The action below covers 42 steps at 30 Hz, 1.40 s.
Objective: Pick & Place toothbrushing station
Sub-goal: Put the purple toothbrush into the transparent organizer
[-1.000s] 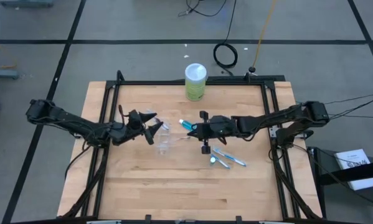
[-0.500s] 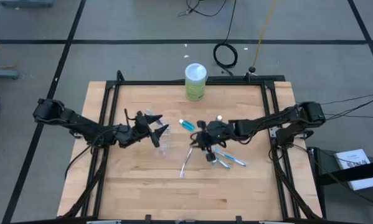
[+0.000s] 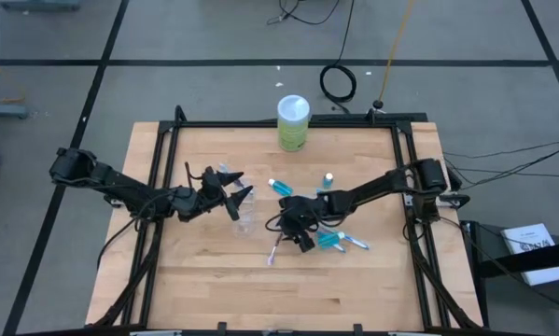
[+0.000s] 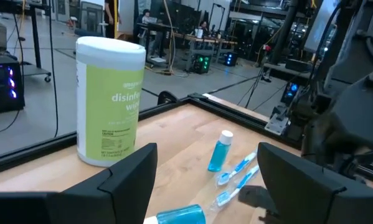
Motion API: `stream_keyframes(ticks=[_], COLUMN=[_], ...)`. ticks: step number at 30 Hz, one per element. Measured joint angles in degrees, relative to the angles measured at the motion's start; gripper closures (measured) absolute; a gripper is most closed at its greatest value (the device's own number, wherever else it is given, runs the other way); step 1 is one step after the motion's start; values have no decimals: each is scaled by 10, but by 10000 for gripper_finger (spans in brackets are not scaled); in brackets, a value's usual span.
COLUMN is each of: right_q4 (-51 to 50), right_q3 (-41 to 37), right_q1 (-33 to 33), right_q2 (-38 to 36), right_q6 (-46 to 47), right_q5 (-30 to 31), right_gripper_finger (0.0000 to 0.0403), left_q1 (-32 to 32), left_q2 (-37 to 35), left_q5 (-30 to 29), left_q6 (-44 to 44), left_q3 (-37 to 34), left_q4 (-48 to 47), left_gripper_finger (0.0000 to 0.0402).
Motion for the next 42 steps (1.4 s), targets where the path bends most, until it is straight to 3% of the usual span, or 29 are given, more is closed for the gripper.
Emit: stream_keyframes(ticks=[13,17,23,28,34,42], right_q4=[-97,-115,-146,-144,-173,-173], right_q3=[23,23,22,22,14,-42], right_q1=[-10,-10,-8,-8,-9,-11], right_q2=[58,59,60,56,-24,-201], right_q6=[-43,-27,-32,-17,0,27], right_q5=[-5,-7,-5,-2,14,45], right_gripper_finger=[242,284,382,387,391,391], left_q1=[0,0,0,0,0,0], left_q2=[0,0,0,0,0,0], left_q5=[0,0,0,0,0,0], left_q6=[-1,-2,-3,-3,-2,6], left_q3=[0,0,0,0,0,0], left_q4=[-2,-2,-2,-2,-2,1], left_gripper_finger=[123,123,123,123,123,123])
